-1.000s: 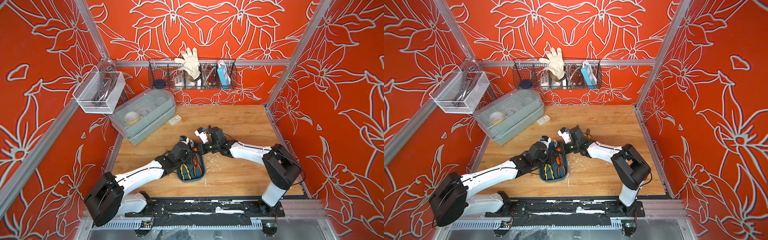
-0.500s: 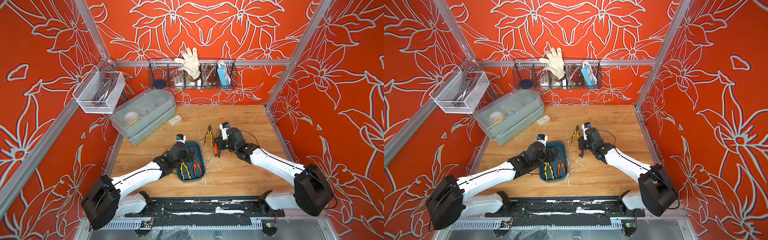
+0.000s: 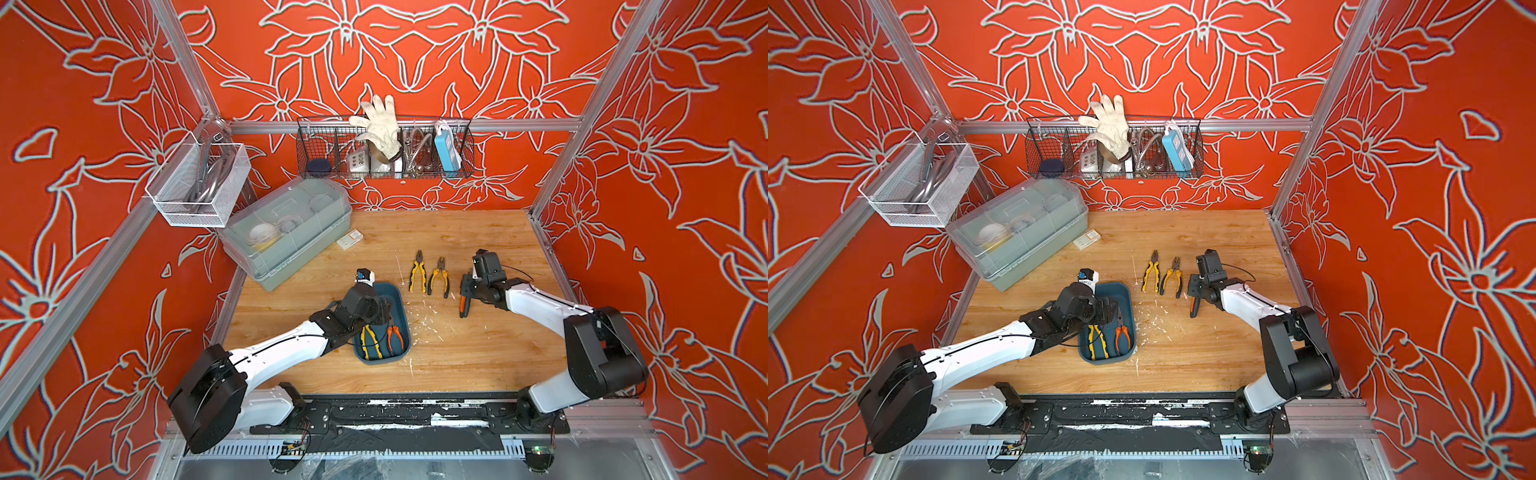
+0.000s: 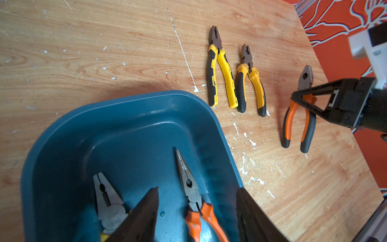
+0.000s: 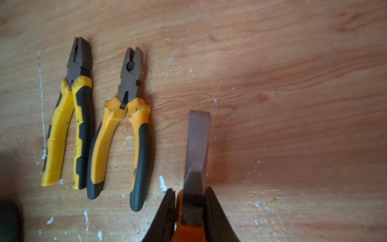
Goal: Take the pliers out of the storage box
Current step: Place the pliers at the center of the board.
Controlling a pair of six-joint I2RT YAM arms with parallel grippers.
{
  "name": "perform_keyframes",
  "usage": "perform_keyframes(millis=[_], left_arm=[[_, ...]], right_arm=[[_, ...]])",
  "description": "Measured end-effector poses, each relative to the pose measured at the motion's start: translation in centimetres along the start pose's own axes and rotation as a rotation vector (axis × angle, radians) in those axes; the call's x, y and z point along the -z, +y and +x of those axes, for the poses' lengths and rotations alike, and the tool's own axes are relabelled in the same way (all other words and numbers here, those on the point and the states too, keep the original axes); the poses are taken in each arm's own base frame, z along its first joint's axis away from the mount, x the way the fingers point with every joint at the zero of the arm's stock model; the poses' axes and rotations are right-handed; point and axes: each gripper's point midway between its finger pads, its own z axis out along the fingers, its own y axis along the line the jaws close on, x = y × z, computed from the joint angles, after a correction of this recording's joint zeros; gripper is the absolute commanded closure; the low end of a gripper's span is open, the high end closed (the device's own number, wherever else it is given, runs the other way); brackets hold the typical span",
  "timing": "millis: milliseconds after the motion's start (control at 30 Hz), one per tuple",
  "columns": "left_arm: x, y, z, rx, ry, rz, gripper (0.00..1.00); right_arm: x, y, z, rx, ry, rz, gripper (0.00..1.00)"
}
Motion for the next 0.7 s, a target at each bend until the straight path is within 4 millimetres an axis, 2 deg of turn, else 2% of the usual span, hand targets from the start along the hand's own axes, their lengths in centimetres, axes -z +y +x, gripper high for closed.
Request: perform_keyframes(millis=[133,267,333,467,700], left_arm=[[0.0,-0.1,0.1,0.001,0.003,0.005,0.41],[0.1,-0.2,0.1,0.005,0.005,0.012,0.42],[0.1,-0.2,0.1,0.005,0.006,0.014,0.42],[0.1,-0.3,0.1,0.005,0.007,0.015,0.43],[0.1,-0.4,0.2,0.008,0.013,0.023,0.43]], right_arm=[[-1.2,0.5,-1.8,-0.015,0.023,-0.056,1.00],[-3.4,0.8,-4.4,-0.041,0.069,-0.131,1.00],[-4.5,1.0,-4.9,-0.055,0.098,-0.170,1.00],[-6.1,1.4,-4.6,-0.080,0.164,-0.223,1.00],[-7.3,2.1,-4.1,-0.094,0.225,-0.264,1.00]])
